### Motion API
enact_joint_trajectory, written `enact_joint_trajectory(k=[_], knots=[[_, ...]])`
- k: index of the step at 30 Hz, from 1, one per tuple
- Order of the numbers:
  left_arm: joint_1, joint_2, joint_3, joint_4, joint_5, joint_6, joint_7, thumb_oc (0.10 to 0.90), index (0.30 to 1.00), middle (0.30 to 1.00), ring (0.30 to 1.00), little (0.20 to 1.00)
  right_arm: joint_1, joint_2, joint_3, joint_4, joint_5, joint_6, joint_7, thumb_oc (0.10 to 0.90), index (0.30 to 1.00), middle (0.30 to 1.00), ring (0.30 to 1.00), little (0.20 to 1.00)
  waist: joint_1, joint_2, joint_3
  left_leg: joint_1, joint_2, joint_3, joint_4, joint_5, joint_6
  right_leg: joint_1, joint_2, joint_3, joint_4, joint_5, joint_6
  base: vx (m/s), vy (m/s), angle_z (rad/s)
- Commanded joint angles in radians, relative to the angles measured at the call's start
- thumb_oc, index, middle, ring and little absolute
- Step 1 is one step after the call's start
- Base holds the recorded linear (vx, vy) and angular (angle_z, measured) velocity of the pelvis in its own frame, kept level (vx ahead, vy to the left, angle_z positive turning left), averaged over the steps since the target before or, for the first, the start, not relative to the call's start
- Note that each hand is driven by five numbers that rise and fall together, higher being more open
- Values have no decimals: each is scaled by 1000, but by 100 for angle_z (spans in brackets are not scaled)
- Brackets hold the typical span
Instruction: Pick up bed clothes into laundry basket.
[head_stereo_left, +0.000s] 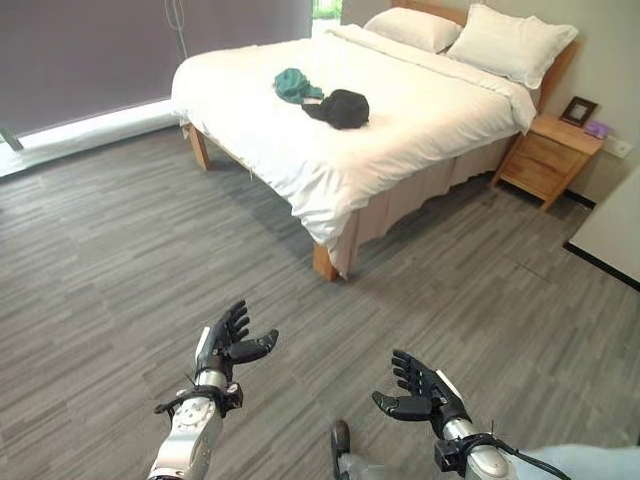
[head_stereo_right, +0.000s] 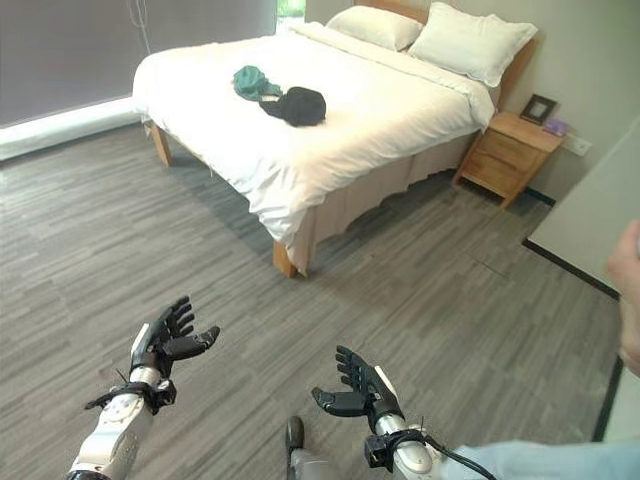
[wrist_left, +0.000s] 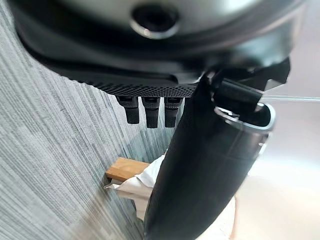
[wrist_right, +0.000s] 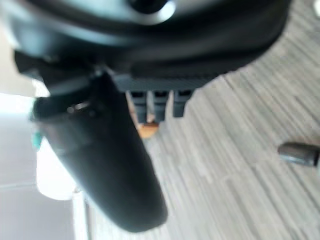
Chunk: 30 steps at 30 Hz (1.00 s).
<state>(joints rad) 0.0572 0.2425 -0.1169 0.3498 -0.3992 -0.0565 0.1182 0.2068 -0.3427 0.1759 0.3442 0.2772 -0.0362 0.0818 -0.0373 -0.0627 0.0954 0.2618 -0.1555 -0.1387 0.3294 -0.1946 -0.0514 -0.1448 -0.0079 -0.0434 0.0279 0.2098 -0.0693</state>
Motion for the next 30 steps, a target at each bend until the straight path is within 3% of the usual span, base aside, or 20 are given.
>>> enact_joint_trajectory(k=[1, 3, 4, 5, 6, 7, 8, 14, 22, 23, 24, 25, 26, 30], knots=[[-90, 51, -1, -145, -15, -95, -6, 800, 900, 900, 900, 900, -91, -57, -47, -147, 85, -109, -23, 800, 900, 900, 900, 900, 19, -39, 10, -306, 142, 30, 328, 392, -16, 74, -36, 36, -55, -11, 132, 286, -376, 20], [-96, 46, -9, -147, -18, -91, -7, 800, 900, 900, 900, 900, -109, -71, -50, -148, 72, -109, -45, 800, 900, 900, 900, 900, 43, -48, 29, -418, 131, 76, 314, 352, 15, 116, -32, 47, -69, -26, 121, 244, -161, -22], [-96, 42, -17, -146, -30, -88, -9, 800, 900, 900, 900, 900, -115, -71, -47, -147, 78, -108, -50, 800, 900, 900, 900, 900, 55, -39, 26, -444, 131, 92, 225, 327, 22, 126, -26, 50, -70, -31, 123, 226, -54, -40], [-95, 42, -17, -146, -30, -88, -9, 800, 900, 900, 900, 900, -114, -72, -47, -147, 78, -108, -50, 800, 900, 900, 900, 900, 59, -39, 28, -434, 132, 96, 220, 323, 23, 132, -26, 54, -72, -33, 123, 377, 17, -26], [-82, 37, -28, -148, -42, -90, -23, 800, 900, 900, 900, 900, -110, -64, -47, -151, 99, -112, -41, 800, 900, 900, 900, 900, 66, -20, 14, -393, 124, 96, 10, 292, 31, 145, -11, 64, -85, -47, 133, 409, 45, -40], [-68, 39, -38, -152, -32, -87, -29, 800, 900, 900, 900, 900, -104, -61, -41, -145, 90, -114, -40, 800, 900, 900, 900, 900, 83, -6, 10, -366, 103, 66, -155, 297, 35, 169, 3, 76, -89, -62, 139, 474, 58, -44], [-60, 45, -51, -157, -13, -83, -29, 800, 900, 900, 900, 900, -105, -67, -28, -137, 69, -112, -28, 800, 900, 900, 900, 900, 91, 5, 5, -352, 96, 21, -229, 306, 33, 169, 6, 79, -73, -80, 146, 278, 40, -39], [-70, 41, -91, -146, -29, -83, -54, 800, 900, 900, 900, 900, -82, -42, -19, -133, 68, -100, -23, 800, 900, 900, 900, 900, 67, 31, -30, -221, 102, 3, -400, 313, 39, 172, 17, 89, -77, -102, 141, 141, 48, -22], [-42, 64, -97, -170, -10, -76, -70, 800, 900, 900, 900, 900, -53, -40, -30, -153, 44, -97, -13, 800, 900, 900, 900, 900, 63, 41, -46, -185, 97, 37, -416, 298, 53, 174, 14, 125, -72, -110, 155, 49, 34, -20], [45, 120, 101, -138, 6, -64, -60, 800, 900, 900, 900, 900, 19, -38, -221, -97, 264, -81, -9, 800, 900, 900, 900, 900, 69, -5, 9, -253, 178, 73, -264, 204, 27, 138, -34, 37, -2, -169, 145, -18, 67, -3], [46, 119, 99, -137, 6, -65, -60, 800, 900, 900, 900, 900, 21, -39, -221, -98, 264, -81, -10, 800, 900, 900, 900, 900, 70, -3, 8, -242, 179, 74, -283, 211, 26, 141, -33, 38, -1, -171, 144, -75, 150, 11], [40, 108, 68, -130, 5, -64, -63, 800, 900, 900, 900, 900, 30, -16, -236, -87, 282, -99, -23, 800, 900, 900, 900, 900, 53, 16, -7, -208, 176, 76, -391, 222, 30, 125, -28, 24, 4, -171, 153, -122, 179, 13], [26, 114, 36, -151, 23, -58, -75, 800, 900, 900, 900, 900, 16, -11, -234, -67, 264, -100, -42, 800, 900, 900, 900, 900, 40, 29, -14, -206, 160, 52, -410, 230, 34, 118, -32, 28, 6, -163, 157, -133, 181, 19], [16, 125, 21, -177, 15, -62, -83, 800, 900, 900, 900, 900, -8, 6, -209, -80, 313, -100, -30, 800, 900, 900, 900, 900, 39, 30, -7, -219, 153, 40, -387, 235, 43, 111, -30, 45, 19, -165, 157, -73, 73, 18]])
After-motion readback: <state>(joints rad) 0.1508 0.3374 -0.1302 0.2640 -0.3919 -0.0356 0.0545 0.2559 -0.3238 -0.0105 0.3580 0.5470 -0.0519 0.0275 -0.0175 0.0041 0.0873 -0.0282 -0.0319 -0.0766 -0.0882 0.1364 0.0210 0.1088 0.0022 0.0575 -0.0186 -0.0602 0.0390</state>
